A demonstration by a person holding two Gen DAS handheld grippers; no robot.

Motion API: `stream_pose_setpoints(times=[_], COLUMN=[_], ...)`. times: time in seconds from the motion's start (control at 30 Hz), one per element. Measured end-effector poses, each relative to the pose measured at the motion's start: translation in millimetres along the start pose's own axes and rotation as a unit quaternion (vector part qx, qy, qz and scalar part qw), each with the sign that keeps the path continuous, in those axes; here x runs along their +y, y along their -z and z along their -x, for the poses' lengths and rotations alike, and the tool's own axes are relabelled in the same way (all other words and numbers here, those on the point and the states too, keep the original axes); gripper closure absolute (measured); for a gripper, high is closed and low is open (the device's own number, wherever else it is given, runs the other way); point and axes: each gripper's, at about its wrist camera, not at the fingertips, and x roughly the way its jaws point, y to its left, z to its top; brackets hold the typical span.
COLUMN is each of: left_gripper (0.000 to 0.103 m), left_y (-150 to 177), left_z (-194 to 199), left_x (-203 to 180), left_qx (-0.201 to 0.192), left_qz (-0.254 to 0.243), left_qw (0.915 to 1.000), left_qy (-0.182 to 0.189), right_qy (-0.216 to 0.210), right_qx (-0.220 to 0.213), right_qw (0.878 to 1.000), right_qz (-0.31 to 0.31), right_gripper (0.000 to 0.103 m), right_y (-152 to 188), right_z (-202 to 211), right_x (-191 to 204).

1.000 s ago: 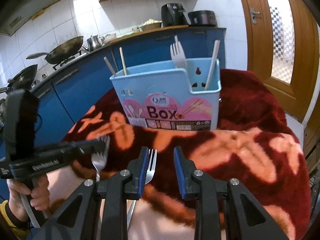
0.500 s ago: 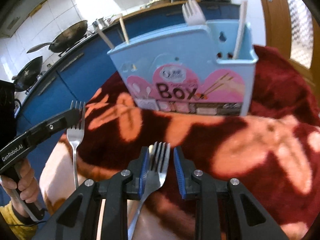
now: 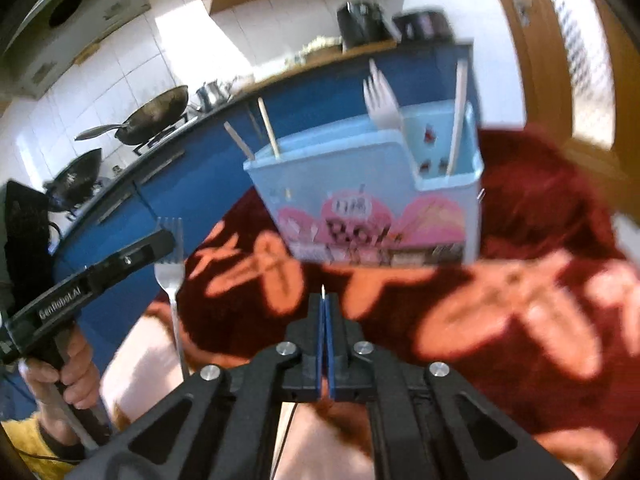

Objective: Organize utensils
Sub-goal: 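Lift both forks into the blue holder and open both tools to release them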

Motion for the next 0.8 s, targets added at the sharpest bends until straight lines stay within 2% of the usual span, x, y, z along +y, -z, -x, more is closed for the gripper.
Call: stream_pose_setpoints(times=[0.17,0.27,0.57,0.8], left_gripper=[0.102,0.102,0.102,0.102], left_y=[-13.0,-25.9,-84.4,-130.5], left_z=[18.3,25.3,29.2,20.1], left_x=[-6.3,-7.7,-13.8,-20.1], left_qx=[-0.048,-0.068,-0.124,-0.173], left_qz=[-0.014,-0.011,-0.014,-0.023], left_qw=[0.9984,0.9973,0.9909,0.9813], left_qy=[-0.026,-0.025,-0.051,-0.081], right_qy=[0.064,0.084,0.132,0.176], right_qx=[-0.079,-0.119,-0.184,-0.223], right_qw=[0.993,0.987,0.971,0.954], right_qz=[0.060,0.068,0.080,0.092], right_gripper=[0.101,0.101,0.101,0.101], right_y=[-10.7,-19.0,-62.1,-107.1], right_z=[31.6,48.7,64.6,62.1], right_x=[23.6,26.2,21.8,10.6])
